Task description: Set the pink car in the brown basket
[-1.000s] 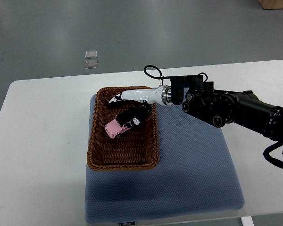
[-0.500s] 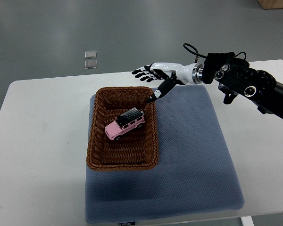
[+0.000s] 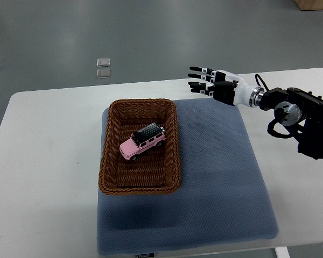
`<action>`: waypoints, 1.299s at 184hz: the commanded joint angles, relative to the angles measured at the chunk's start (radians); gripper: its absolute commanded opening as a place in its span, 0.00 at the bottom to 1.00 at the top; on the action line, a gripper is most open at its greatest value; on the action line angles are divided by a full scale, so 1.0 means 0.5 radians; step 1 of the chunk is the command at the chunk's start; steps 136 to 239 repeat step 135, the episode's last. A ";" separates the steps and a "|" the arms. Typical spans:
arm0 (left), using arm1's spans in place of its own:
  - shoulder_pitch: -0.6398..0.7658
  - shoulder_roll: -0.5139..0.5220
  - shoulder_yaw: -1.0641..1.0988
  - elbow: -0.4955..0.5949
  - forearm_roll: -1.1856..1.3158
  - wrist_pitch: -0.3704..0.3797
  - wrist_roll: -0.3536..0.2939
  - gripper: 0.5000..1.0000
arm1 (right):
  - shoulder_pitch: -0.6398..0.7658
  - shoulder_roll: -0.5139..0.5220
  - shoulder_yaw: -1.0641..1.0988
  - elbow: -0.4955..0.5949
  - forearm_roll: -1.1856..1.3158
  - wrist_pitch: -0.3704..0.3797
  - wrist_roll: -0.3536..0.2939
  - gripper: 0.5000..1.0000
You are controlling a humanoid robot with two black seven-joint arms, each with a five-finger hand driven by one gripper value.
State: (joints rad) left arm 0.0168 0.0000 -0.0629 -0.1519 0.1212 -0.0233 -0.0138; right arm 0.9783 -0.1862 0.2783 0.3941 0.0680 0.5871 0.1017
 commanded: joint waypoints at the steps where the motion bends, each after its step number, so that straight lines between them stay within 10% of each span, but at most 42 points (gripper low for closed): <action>1: 0.000 0.000 0.000 0.000 0.000 0.001 0.000 1.00 | -0.051 0.013 0.039 -0.024 0.140 -0.030 -0.001 0.83; 239: 0.000 0.000 0.000 0.000 0.000 0.001 0.000 1.00 | -0.226 0.007 0.275 -0.027 0.235 -0.073 0.027 0.84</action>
